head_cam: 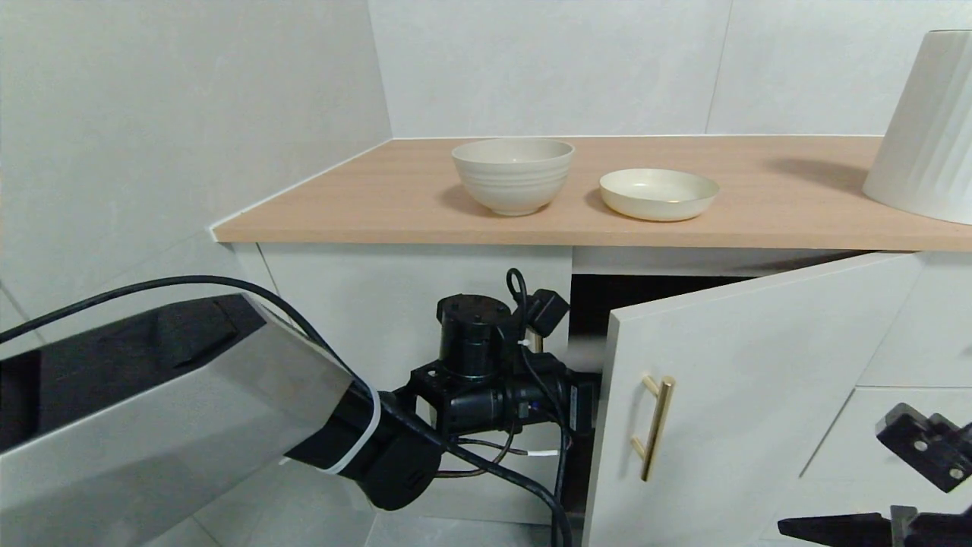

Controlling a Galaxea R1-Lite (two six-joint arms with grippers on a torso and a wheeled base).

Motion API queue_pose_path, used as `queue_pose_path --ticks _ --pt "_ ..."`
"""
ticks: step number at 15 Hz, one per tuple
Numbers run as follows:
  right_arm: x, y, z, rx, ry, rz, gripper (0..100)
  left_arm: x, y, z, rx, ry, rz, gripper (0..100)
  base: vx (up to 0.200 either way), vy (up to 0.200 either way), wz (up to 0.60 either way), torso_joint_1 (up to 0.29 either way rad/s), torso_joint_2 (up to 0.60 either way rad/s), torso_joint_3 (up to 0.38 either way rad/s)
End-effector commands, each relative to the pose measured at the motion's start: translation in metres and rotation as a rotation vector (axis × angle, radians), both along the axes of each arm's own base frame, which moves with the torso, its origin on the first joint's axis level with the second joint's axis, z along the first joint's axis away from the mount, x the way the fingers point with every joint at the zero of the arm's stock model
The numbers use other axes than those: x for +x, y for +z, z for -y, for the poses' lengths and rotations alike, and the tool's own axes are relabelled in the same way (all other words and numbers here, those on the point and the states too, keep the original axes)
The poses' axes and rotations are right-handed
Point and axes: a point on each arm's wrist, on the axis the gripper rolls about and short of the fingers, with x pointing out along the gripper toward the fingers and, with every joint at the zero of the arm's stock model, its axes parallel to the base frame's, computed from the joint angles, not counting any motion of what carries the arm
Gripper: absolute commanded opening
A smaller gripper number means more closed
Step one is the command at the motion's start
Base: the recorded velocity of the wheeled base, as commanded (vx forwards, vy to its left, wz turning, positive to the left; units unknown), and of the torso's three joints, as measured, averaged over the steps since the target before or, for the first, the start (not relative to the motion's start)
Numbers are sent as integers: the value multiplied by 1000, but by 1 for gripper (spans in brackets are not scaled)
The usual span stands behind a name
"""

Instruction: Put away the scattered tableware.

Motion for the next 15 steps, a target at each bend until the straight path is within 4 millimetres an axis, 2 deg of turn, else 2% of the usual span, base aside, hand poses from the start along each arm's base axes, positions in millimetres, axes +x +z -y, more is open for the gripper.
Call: queue_pose_path --ticks 1,7,13,15 --pt "-11 9 5 40 15 62 100 -6 10 5 -13 -20 13 0 0 0 0 0 0 0" --pt "-11 8 5 37 17 57 100 -9 14 9 -6 -32 4 0 0 0 0 0 0 0" --pt "-12 7 5 40 24 55 100 -7 16 15 -6 -38 4 0 -200 0 0 4 2 5" --pt "-12 7 5 40 24 55 100 -2 14 19 6 -38 -10 0 0 0 0 0 0 0"
